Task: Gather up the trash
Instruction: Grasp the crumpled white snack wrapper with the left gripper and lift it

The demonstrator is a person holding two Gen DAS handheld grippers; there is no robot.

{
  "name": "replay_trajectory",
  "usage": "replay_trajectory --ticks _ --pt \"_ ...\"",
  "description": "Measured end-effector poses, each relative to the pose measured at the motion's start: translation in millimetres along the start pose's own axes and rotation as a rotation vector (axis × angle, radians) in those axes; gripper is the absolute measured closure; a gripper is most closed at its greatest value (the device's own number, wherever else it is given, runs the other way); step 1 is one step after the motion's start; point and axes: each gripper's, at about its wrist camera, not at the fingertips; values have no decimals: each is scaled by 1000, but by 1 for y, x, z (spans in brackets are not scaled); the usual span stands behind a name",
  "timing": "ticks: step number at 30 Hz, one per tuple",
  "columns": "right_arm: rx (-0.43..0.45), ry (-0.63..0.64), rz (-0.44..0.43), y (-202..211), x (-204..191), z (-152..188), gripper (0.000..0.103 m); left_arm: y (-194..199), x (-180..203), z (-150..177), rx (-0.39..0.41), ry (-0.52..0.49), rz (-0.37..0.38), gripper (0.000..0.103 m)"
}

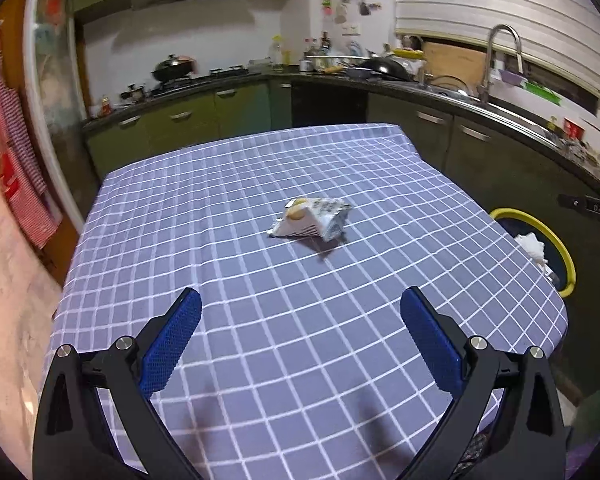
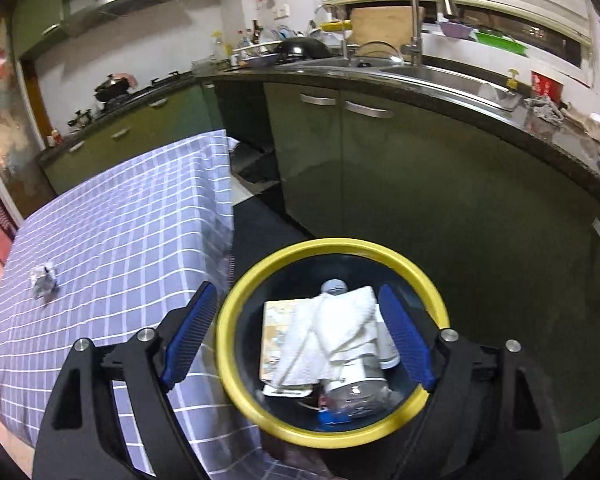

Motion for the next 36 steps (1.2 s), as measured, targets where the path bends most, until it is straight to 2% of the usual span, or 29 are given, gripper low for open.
replay_trajectory --ticks 5,11,12,16,20,28,36 --pt "-8 10 -48 0 -11 2 24 -30 0 -21 -30 -38 112 5" --pt "-26 10 -105 -5 -25 3 24 -70 -1 -51 -48 -151 162 5" --pt "-30 14 -112 -6 -28 3 24 -80 -4 -56 -60 -161 190 5" --pt "-47 19 -132 -11 -38 3 24 -110 -16 -70 -87 -166 247 5" --pt "-67 29 -143 -19 -48 3 24 -142 -28 -77 -129 -124 329 5" --pt "-93 45 -144 -29 -63 2 23 -180 -29 -83 -180 -134 393 5" --pt "-118 58 -142 -39 -72 3 23 -198 -18 -78 -194 -148 399 5"
Point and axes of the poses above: each gripper's, at about its wrist camera, not at the fingertips, and y roughly against the way its jaws point, x to its right, z to its underside, and after that the axes turned 4 degrees about -y, right-handed
